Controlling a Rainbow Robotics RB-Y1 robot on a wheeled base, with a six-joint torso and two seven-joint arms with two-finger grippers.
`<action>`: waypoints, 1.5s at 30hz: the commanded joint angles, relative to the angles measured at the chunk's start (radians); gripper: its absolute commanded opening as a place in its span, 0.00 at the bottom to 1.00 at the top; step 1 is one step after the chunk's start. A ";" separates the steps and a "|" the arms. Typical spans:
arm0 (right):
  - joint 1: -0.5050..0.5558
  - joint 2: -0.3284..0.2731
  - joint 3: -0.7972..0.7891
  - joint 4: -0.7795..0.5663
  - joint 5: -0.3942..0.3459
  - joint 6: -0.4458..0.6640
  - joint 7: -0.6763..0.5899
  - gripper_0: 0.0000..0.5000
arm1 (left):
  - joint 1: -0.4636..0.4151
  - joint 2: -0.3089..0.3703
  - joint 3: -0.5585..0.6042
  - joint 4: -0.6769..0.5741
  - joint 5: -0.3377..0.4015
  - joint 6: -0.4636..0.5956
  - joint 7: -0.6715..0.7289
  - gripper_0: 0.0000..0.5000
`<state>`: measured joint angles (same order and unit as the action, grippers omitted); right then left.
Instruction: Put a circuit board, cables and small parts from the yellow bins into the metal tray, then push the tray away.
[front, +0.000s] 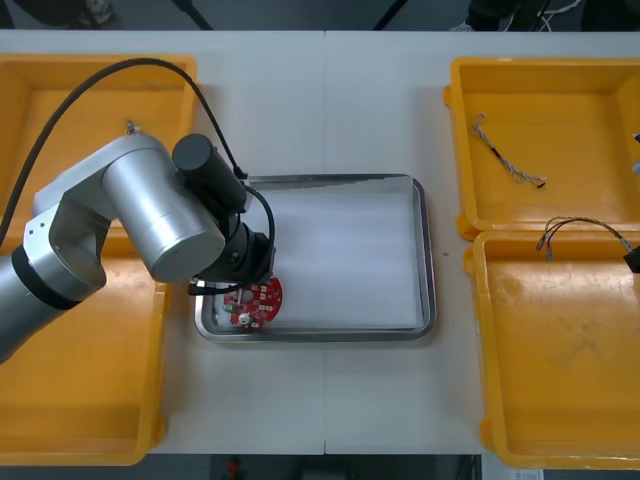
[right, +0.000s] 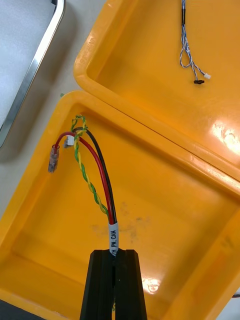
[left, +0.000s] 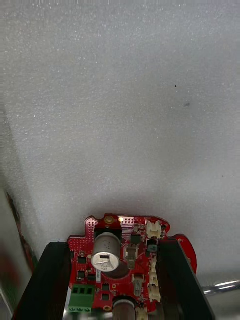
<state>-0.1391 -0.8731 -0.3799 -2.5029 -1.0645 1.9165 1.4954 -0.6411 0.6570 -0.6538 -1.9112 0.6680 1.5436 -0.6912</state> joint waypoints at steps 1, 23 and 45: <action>-0.047 -0.040 0.016 -0.016 -0.008 0.003 0.026 0.00 | -0.051 -0.013 0.099 -0.081 0.033 0.101 0.009 1.00; -0.479 0.022 0.570 0.039 0.051 0.003 0.049 0.00 | -0.129 0.128 0.482 0.018 0.200 0.374 -0.281 1.00; -0.749 0.258 1.113 0.268 0.420 -0.027 0.302 0.00 | -0.232 0.162 0.482 0.409 0.159 0.147 -0.514 1.00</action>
<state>-0.8459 -0.6376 0.6715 -2.2636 -0.6847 1.9155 1.8018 -0.8184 0.7811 -0.1975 -1.5227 0.8427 1.7266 -1.1646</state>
